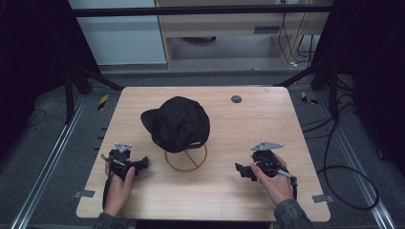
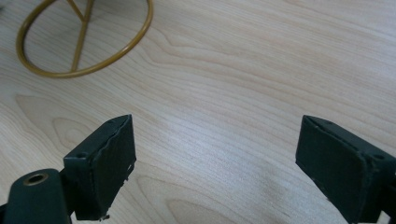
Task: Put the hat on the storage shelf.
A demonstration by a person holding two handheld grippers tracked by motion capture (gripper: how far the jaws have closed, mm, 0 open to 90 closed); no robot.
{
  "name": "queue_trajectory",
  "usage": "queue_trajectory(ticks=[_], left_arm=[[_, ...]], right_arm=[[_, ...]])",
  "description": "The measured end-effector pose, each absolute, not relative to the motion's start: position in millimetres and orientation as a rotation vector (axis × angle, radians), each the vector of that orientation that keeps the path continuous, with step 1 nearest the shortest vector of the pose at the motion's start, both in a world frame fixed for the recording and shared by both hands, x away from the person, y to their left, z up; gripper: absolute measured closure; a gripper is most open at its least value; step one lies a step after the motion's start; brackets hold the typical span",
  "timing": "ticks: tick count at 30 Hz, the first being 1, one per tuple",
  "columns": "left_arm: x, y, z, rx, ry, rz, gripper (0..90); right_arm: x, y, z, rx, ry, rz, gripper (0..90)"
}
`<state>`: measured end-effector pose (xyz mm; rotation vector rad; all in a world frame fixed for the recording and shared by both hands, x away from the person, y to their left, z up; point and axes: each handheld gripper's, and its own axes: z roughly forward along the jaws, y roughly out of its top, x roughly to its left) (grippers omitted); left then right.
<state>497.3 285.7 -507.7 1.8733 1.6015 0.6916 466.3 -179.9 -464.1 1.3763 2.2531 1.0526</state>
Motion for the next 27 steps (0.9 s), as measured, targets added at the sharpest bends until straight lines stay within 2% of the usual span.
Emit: queue_trajectory(ticks=[27], left_arm=[[503,289,-508,1.869,1.606,0.695,0.0]], right_arm=[[468,-168,-500,1.403,2.190,1.049,11.6]])
